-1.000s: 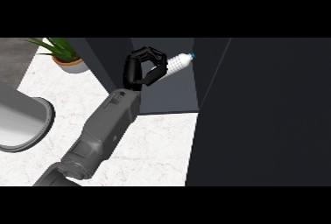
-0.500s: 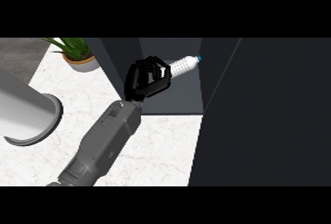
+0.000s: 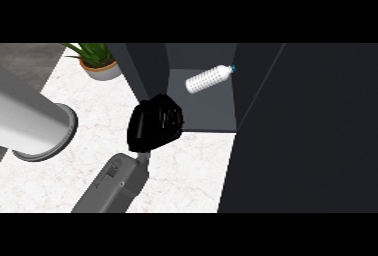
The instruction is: Pick up the bottled water, place it into the cabinet and close the cabinet
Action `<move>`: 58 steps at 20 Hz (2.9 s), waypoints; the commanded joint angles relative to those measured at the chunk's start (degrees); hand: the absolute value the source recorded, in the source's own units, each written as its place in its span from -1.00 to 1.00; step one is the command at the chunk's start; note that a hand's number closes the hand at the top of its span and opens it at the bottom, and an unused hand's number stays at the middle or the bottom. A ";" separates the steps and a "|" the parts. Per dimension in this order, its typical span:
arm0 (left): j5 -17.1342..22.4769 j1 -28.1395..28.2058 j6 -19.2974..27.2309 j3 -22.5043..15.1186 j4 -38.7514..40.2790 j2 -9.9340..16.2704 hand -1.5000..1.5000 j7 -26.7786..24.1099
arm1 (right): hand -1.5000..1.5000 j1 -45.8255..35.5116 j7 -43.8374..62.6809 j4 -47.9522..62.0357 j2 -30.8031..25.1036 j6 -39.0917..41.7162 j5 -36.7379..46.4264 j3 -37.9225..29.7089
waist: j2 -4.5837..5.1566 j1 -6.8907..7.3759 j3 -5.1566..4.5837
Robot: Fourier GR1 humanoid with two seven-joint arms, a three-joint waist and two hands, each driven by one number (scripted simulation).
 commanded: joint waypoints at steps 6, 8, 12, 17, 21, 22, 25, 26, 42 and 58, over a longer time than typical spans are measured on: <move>-0.89 25.56 2.84 -8.39 -31.58 6.57 1.00 5.75 | 1.00 -5.12 6.07 -3.94 -1.78 3.67 2.78 2.66 | 0.37 0.42 -0.06; 0.34 28.60 0.14 -6.91 -32.81 9.30 1.00 3.93 | 1.00 -2.82 4.70 -4.88 -3.50 6.64 0.13 7.97 | 0.32 0.10 -0.04; 0.38 36.16 0.52 -7.07 -40.11 12.56 1.00 3.72 | 1.00 -8.22 8.71 -6.22 -2.44 9.72 -1.94 8.52 | 0.52 0.46 -0.08; 1.43 44.40 -1.42 -4.10 -46.72 17.06 1.00 1.02 | 1.00 -12.28 15.35 -7.58 2.48 8.21 1.74 11.94 | 0.39 -0.24 -0.22; 1.50 51.61 -4.91 -4.86 -49.55 19.02 1.00 -2.56 | 1.00 -19.77 18.92 -1.59 8.61 8.08 -0.65 7.73 | 0.73 0.28 -0.20; 2.89 53.45 -4.01 -3.09 -53.58 20.68 1.00 -0.74 | 1.00 -20.43 19.89 -1.36 9.68 7.31 1.28 9.08 | 0.54 0.35 -0.21; 1.01 56.39 -5.15 -4.67 -53.51 20.01 1.00 -3.86 | 1.00 -28.11 24.16 2.90 15.20 7.11 3.29 7.10 | 0.62 0.21 -0.23; 4.37 59.92 -6.57 -0.18 -57.77 24.26 1.00 -2.42 | 1.00 -28.63 26.92 1.43 15.83 6.79 2.84 6.66 | 0.47 0.55 -0.24; 12.32 72.83 -21.43 12.47 -57.10 28.38 1.00 -8.71 | 1.00 -51.85 20.80 36.28 29.00 11.56 -9.52 -18.16 | 1.23 0.51 0.01; 14.63 74.92 -29.07 19.02 -56.12 27.30 1.00 -8.21 | 1.00 -65.75 6.76 72.35 28.65 24.31 -14.24 -33.88 | 1.31 0.56 -0.01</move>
